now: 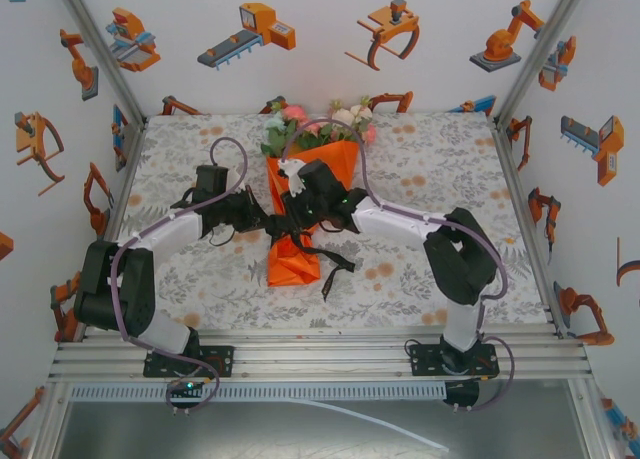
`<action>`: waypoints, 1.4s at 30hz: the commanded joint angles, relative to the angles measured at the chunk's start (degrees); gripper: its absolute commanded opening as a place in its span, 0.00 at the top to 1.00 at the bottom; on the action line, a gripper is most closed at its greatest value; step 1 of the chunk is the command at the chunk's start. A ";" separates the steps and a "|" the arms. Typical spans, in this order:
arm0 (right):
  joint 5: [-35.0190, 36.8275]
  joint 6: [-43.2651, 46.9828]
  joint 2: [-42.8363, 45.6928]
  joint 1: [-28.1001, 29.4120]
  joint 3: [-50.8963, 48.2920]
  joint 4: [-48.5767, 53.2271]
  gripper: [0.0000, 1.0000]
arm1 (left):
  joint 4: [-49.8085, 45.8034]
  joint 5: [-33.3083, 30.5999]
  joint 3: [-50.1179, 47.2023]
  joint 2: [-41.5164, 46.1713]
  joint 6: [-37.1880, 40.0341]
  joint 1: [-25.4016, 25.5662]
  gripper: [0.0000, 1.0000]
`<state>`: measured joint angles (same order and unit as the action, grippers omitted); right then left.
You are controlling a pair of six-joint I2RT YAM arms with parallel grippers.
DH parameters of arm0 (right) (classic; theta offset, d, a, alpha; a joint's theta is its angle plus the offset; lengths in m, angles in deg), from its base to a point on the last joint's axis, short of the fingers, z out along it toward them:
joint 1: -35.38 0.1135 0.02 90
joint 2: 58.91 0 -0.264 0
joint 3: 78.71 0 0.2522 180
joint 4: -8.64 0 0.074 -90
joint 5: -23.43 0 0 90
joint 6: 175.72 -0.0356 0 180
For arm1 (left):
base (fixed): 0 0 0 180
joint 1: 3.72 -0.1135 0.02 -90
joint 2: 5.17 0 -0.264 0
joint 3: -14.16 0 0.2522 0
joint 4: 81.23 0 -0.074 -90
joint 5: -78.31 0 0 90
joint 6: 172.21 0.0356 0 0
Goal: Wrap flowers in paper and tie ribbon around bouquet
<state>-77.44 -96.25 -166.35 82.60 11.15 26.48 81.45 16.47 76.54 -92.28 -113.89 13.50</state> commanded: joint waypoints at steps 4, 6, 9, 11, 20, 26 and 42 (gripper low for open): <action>-1.63 1.58 -0.05 -0.46 0.37 1.94 0.68 | 1.06 0.84 0.86 -0.10 0.75 0.21 1.00; -2.34 1.71 -0.29 -0.47 0.33 2.12 0.67 | 1.14 0.93 0.85 -0.12 0.63 0.26 1.00; -2.74 2.09 -1.23 -0.47 0.95 2.66 0.66 | 1.16 0.95 0.86 -0.13 0.59 0.23 1.00; -2.56 2.43 -1.97 -0.46 1.64 2.95 0.65 | 1.16 0.98 0.95 -0.21 0.66 0.21 1.00; 0.51 2.55 -1.29 -1.06 2.42 2.68 0.88 | 0.90 0.76 1.03 -0.50 0.74 0.26 1.00; 2.29 2.71 2.64 -1.91 -0.08 1.39 0.95 | 0.87 0.82 1.21 -1.00 0.70 0.26 1.00; 2.19 1.34 7.50 -3.35 -4.37 -4.20 0.95 | 1.16 1.01 1.13 -1.38 0.75 0.20 1.00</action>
<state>-77.00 -94.41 -162.04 80.08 7.61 25.30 82.50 17.52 76.57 -93.14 -113.91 13.89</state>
